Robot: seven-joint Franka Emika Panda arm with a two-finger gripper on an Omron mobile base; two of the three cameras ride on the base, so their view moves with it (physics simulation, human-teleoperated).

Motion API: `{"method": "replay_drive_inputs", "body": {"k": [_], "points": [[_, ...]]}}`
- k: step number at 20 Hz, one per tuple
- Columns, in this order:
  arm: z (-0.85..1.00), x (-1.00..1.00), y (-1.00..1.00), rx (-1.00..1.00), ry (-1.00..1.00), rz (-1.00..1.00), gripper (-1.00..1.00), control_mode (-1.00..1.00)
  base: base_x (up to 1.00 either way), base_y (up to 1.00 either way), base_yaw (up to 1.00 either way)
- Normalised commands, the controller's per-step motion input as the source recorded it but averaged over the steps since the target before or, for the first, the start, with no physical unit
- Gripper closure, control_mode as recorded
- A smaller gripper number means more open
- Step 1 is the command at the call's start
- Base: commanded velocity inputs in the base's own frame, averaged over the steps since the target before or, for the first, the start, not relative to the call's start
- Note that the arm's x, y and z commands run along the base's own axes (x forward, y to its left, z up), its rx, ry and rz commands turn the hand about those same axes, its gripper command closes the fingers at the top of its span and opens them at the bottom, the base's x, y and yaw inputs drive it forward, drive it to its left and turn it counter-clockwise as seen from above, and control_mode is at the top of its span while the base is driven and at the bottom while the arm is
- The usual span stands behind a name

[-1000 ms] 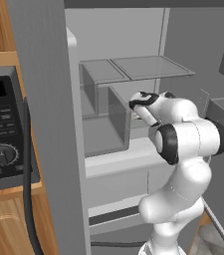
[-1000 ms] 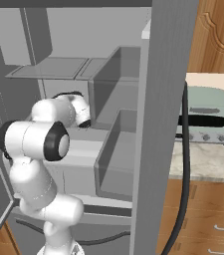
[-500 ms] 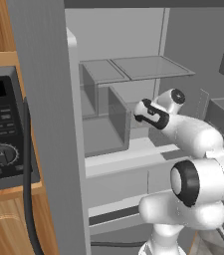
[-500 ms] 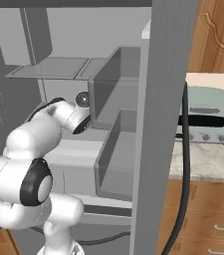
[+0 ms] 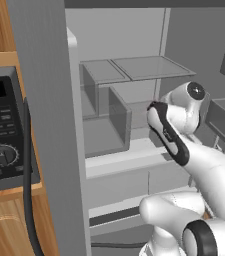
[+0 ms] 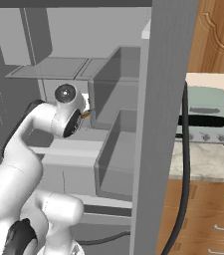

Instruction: Take the cakes from the fridge and place them on the empty tray on the dining counter.

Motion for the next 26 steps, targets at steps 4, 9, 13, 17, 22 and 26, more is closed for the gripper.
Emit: {"method": "replay_drive_inputs", "body": {"k": [4,9,13,17,22,26], "points": [[0.27,-1.0,0.0,-0.02,0.0,0.0,1.0,-1.0,0.0,0.0,0.0],[0.0,-0.99,0.01,0.0,-0.14,0.0,1.0,-1.0,0.0,0.0,0.0],[0.07,-0.77,0.08,0.0,0.0,0.0,1.0,-1.0,0.0,0.0,0.0],[0.24,-0.78,0.03,0.01,0.05,0.0,1.0,-1.0,0.0,0.0,0.0],[0.38,-0.72,0.0,0.02,0.02,0.0,1.0,-1.0,0.0,0.0,0.0],[0.14,-0.22,0.18,0.0,-0.02,0.0,1.0,-1.0,0.0,0.0,0.0]]}}
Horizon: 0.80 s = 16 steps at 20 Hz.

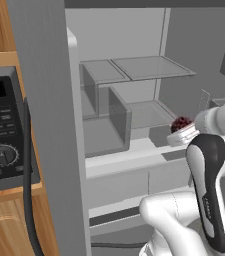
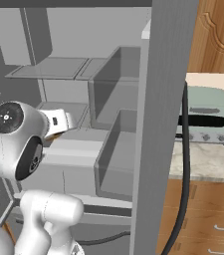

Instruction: Take the cakes from the fridge and place them on the empty tray on the dining counter.

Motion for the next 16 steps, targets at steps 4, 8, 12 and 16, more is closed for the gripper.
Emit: {"method": "replay_drive_inputs", "body": {"k": [4,8,12,16], "points": [[-0.04,0.0,0.08,0.0,-0.02,0.01,1.0,-1.0,0.0,0.0,0.0],[0.0,0.02,0.0,0.0,0.0,0.0,1.0,1.0,-0.03,0.0,0.0],[0.0,0.0,0.0,0.0,0.0,0.0,1.0,1.0,-0.69,-0.22,0.0],[0.0,0.0,0.0,0.0,0.0,0.0,1.0,1.0,-0.92,-0.1,0.0]]}}
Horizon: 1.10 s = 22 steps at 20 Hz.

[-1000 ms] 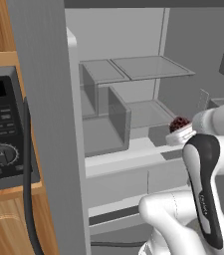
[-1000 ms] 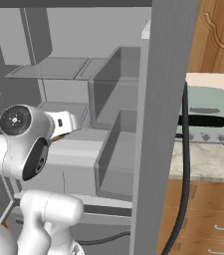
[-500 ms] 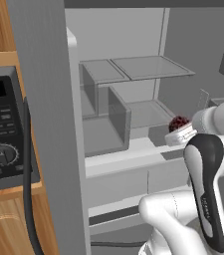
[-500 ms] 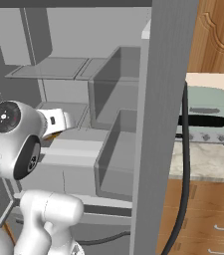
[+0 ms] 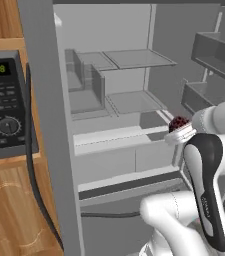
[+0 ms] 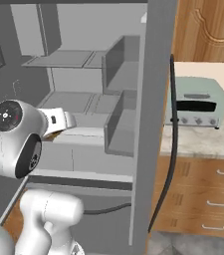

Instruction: Take the cakes from the fridge and place them on the empty tray on the dining counter.

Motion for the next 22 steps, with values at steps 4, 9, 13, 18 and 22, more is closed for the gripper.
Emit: {"method": "replay_drive_inputs", "body": {"k": [4,9,13,18,22], "points": [[0.0,0.0,0.0,0.0,0.0,0.0,1.0,1.0,-0.91,-0.03,0.0],[0.0,0.0,0.0,0.0,0.0,0.0,1.0,1.0,-0.47,0.0,-0.16],[0.0,0.0,0.0,0.0,0.0,0.0,1.0,1.0,-0.1,0.0,-0.43],[0.0,0.0,0.0,0.0,0.0,0.0,1.0,1.0,-0.07,0.0,-0.51],[0.0,0.0,0.0,0.0,0.0,0.0,1.0,1.0,-0.16,0.0,-0.53]]}}
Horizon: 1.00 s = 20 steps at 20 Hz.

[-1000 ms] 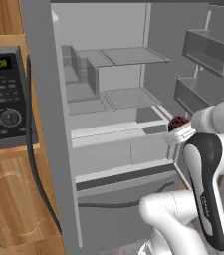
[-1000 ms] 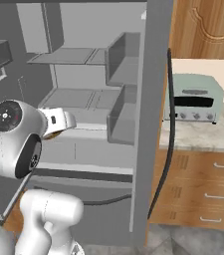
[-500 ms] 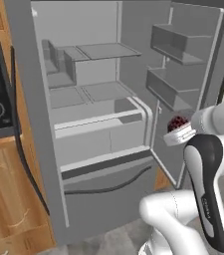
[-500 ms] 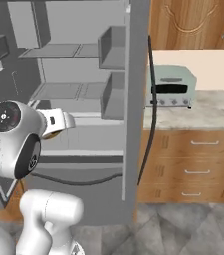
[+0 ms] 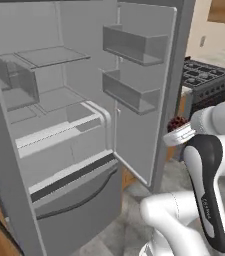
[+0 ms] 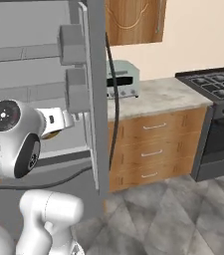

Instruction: Take the cakes from the fridge and place them on the empty tray on the dining counter.

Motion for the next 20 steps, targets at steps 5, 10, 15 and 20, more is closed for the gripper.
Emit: {"method": "replay_drive_inputs", "body": {"k": [5,10,15,20], "points": [[0.0,0.0,0.0,0.0,0.0,0.0,1.0,1.0,-0.28,-0.04,-0.55],[0.0,0.0,0.0,0.0,0.0,0.0,1.0,1.0,-0.59,-0.12,-0.63],[0.0,0.0,0.0,0.0,0.0,0.0,1.0,1.0,-0.84,-0.12,-0.59],[0.0,0.0,0.0,0.0,0.0,0.0,1.0,1.0,-0.87,-0.15,-0.54]]}}
